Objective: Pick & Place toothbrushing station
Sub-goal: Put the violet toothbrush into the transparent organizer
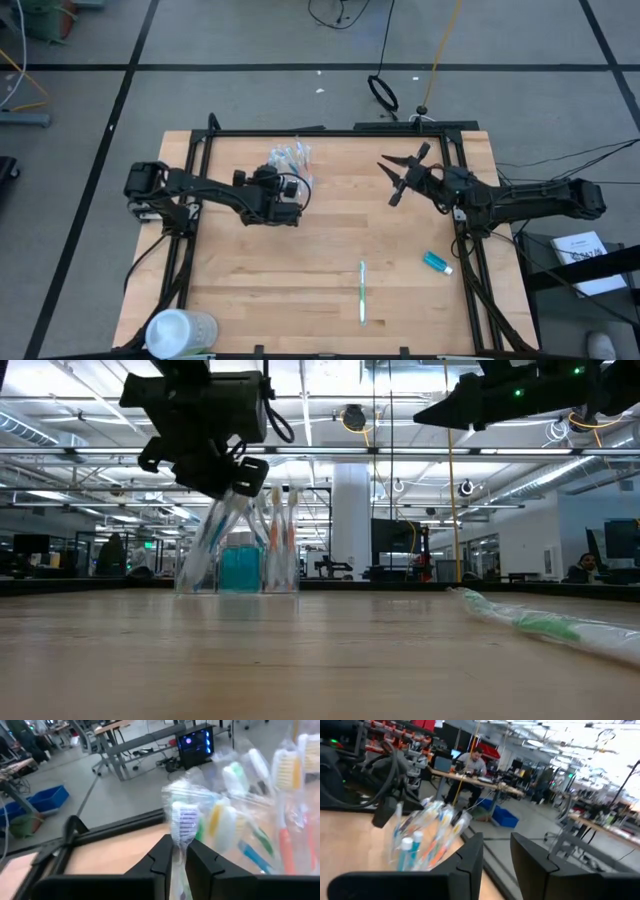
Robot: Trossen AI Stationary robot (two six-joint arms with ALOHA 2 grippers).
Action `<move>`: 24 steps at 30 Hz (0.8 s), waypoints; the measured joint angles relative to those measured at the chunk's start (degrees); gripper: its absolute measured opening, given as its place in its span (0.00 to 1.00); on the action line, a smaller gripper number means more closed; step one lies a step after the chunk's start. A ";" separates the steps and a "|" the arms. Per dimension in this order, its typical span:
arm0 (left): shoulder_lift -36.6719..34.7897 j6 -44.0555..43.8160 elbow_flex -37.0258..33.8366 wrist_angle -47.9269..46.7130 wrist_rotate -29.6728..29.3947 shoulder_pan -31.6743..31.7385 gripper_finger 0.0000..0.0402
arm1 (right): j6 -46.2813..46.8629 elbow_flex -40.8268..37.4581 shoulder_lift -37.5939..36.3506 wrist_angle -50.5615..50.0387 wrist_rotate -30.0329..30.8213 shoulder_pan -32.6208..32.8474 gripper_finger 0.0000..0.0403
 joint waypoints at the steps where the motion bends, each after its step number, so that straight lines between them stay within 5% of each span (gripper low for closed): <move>1: 0.21 -0.01 0.00 0.07 0.33 0.01 0.11 | 0.70 0.00 0.00 -0.75 0.00 0.26 0.22; 8: -1.04 2.01 0.00 0.17 1.28 0.01 0.11 | 3.54 0.00 0.00 -1.97 -0.04 2.86 0.22; 17: -1.74 5.23 0.04 -0.14 12.00 3.10 0.11 | 20.29 0.02 0.00 -6.90 -0.15 3.76 0.22; 24: -1.74 7.97 0.04 -0.03 15.14 3.80 0.12 | 20.12 0.02 0.14 -13.08 -4.09 3.75 0.24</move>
